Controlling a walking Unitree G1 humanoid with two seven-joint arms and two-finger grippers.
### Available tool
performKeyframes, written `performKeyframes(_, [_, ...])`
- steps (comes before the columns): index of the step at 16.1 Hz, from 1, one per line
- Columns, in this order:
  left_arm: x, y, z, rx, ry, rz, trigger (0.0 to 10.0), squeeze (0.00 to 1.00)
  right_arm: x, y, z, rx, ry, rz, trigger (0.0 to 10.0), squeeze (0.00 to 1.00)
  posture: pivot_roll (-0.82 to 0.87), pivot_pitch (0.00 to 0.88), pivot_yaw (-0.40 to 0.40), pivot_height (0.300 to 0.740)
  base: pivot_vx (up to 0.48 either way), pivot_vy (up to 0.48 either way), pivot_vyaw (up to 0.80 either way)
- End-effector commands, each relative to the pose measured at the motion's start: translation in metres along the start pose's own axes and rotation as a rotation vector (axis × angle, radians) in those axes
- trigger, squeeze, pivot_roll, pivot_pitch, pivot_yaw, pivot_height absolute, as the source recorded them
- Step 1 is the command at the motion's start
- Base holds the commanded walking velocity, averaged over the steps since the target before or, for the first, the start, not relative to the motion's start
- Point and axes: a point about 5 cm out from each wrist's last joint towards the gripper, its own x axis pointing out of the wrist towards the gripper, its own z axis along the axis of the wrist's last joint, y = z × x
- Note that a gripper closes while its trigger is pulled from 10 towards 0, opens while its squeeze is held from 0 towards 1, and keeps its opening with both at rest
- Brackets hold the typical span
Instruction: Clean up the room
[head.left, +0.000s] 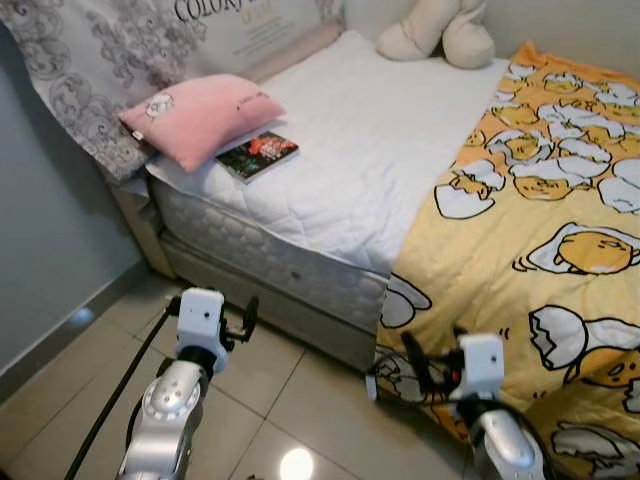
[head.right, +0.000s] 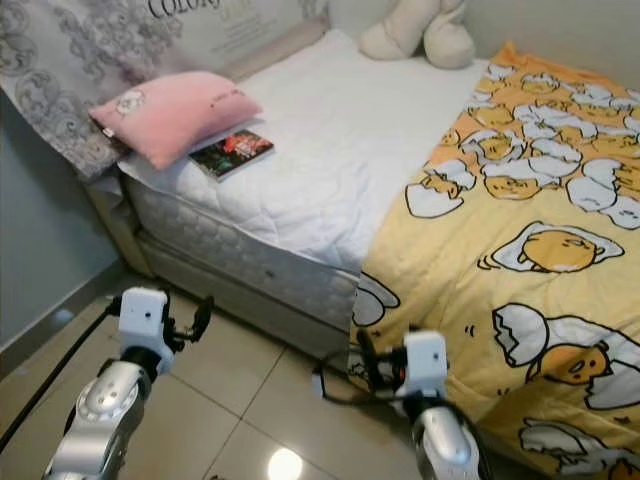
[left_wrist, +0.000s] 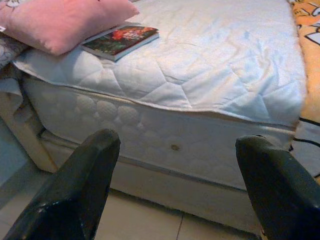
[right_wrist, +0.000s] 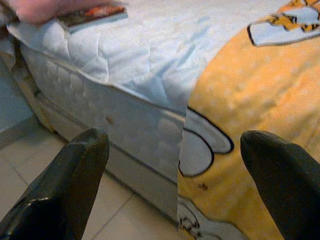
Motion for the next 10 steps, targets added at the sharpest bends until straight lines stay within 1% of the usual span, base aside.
performKeyframes(1, [0.007,0.003,0.006,0.020,-0.004,0.034,10.0,0.00,0.006,-0.002,0.004,0.004,-0.006,0.002,10.0,0.00,0.04,0.000,0.020,0.740,0.000,0.000,0.00])
performKeyframes(2, [0.009,0.004,0.009,0.027,-0.016,0.031,10.0,0.00,0.007,-0.001,0.005,-0.004,-0.008,0.005,10.0,0.00,0.04,0.000,0.021,0.740,0.000,0.000,0.00])
performKeyframes(3, [0.014,0.008,0.013,0.054,-0.024,0.044,10.0,0.00,0.008,0.000,0.005,-0.031,-0.005,-0.023,10.0,0.00,0.04,0.000,0.025,0.740,0.000,0.000,0.00])
performKeyframes(4, [0.016,0.009,0.015,0.061,-0.025,0.051,10.0,0.00,0.009,0.000,0.004,-0.043,0.003,-0.044,10.0,0.00,0.04,0.000,0.027,0.740,0.000,-0.480,0.00])
performKeyframes(5, [0.018,0.008,0.017,0.065,-0.029,0.052,10.0,0.00,0.010,0.000,0.006,-0.008,-0.014,-0.043,10.0,0.00,0.04,0.000,0.029,0.740,0.000,-0.480,0.00])
performKeyframes(6, [0.020,0.002,0.018,0.060,-0.034,0.030,10.0,0.00,0.012,0.000,0.009,-0.025,-0.025,-0.032,10.0,0.00,0.03,0.000,0.032,0.740,0.000,-0.480,0.69])
performKeyframes(7, [0.022,-0.007,0.019,0.059,-0.029,-0.006,10.0,0.00,0.016,-0.001,0.010,-0.021,-0.025,-0.038,10.0,0.00,0.04,0.000,0.031,0.740,0.000,0.000,0.61])
performKeyframes(8, [0.024,-0.011,0.021,0.063,-0.034,-0.024,10.0,0.00,0.017,-0.001,0.011,-0.015,-0.023,-0.040,10.0,0.00,0.04,0.000,0.029,0.740,0.000,0.000,0.58])
performKeyframes(9, [0.025,-0.010,0.021,0.051,-0.033,-0.012,10.0,0.00,0.018,0.000,0.011,-0.034,-0.023,-0.029,10.0,0.00,0.04,0.000,0.027,0.740,0.000,0.000,0.57])
performKeyframes(10, [0.027,-0.006,0.019,0.031,-0.023,0.023,10.0,0.00,0.019,0.002,0.011,-0.037,-0.022,-0.024,10.0,0.00,0.04,0.000,0.023,0.740,0.000,0.000,0.58])
